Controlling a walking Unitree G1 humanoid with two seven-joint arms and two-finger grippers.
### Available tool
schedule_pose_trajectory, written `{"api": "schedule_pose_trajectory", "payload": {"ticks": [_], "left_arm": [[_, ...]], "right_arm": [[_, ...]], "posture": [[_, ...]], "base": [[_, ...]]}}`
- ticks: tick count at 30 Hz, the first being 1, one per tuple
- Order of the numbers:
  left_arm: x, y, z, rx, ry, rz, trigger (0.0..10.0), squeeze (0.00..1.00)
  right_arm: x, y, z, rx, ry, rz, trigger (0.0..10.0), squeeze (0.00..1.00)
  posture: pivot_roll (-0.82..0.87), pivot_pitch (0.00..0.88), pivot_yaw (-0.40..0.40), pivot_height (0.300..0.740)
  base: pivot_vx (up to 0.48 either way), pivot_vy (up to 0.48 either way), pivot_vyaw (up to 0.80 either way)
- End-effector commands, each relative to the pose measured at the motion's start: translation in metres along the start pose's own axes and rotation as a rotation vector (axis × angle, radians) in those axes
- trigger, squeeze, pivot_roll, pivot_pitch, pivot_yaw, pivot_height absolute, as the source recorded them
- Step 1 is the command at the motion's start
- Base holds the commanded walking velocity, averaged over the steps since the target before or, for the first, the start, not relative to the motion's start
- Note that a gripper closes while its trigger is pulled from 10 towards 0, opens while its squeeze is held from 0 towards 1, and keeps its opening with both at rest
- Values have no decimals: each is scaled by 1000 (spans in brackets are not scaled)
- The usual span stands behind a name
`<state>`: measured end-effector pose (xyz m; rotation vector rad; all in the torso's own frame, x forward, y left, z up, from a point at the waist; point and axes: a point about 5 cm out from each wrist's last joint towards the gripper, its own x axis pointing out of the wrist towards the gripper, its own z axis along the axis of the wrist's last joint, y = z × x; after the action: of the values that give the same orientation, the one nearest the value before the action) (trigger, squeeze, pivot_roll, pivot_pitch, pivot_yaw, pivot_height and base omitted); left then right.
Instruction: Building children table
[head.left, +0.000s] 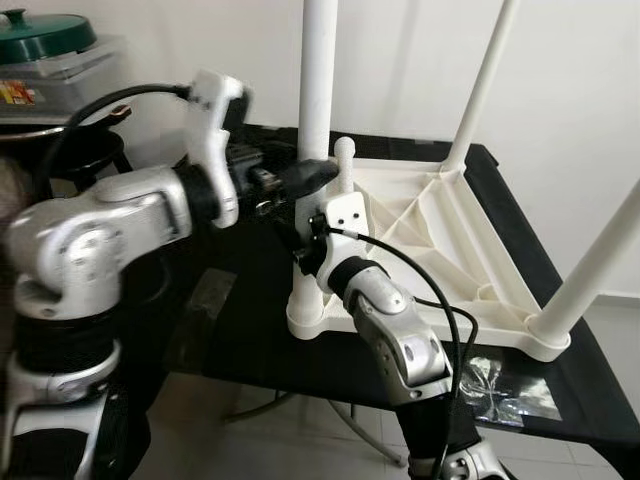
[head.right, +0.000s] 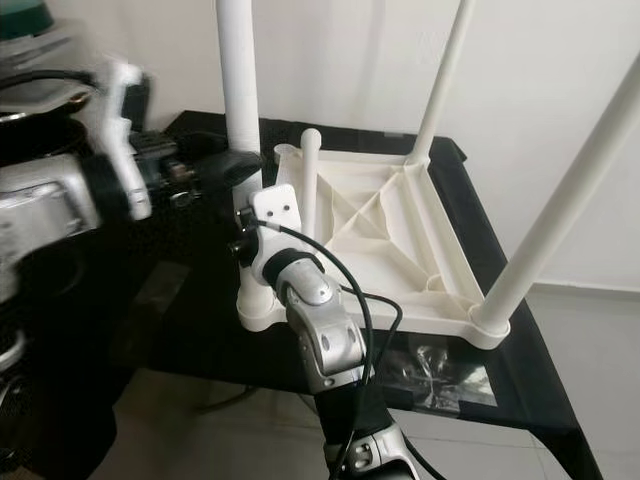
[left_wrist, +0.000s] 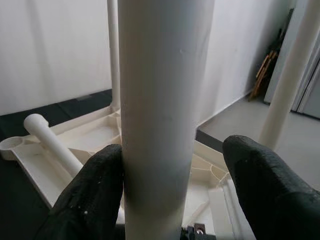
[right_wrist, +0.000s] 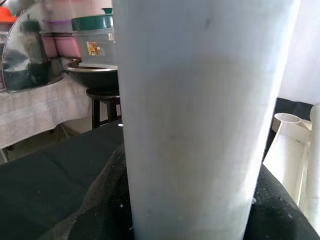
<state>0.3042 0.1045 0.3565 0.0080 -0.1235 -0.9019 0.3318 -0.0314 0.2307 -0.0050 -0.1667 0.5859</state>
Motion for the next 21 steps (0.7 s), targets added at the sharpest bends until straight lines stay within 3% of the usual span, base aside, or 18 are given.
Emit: {"api": "schedule_pose_trajectory", "payload": {"ticks": [1, 6, 7, 21], "left_arm": [[7, -3, 0, 10, 8, -10, 10000, 0], [22, -6, 10, 5, -27, -26, 10000, 0], [24, -6, 13, 5, -35, -25, 0, 0], [7, 16, 12, 26, -24, 13, 0, 0]], "right_arm": [[2, 12, -8, 32, 41, 35, 10000, 0], [2, 16, -7, 46, 36, 46, 10000, 0], [2, 16, -7, 47, 36, 47, 10000, 0], [4, 14, -5, 44, 31, 59, 10000, 0]], "posture": [[61, 75, -40, 740], [60, 73, -38, 740], [53, 74, -45, 740], [53, 70, -44, 740]], "base": [[0, 0, 0], [0, 0, 0], [0, 0, 0], [0, 0, 0]]}}
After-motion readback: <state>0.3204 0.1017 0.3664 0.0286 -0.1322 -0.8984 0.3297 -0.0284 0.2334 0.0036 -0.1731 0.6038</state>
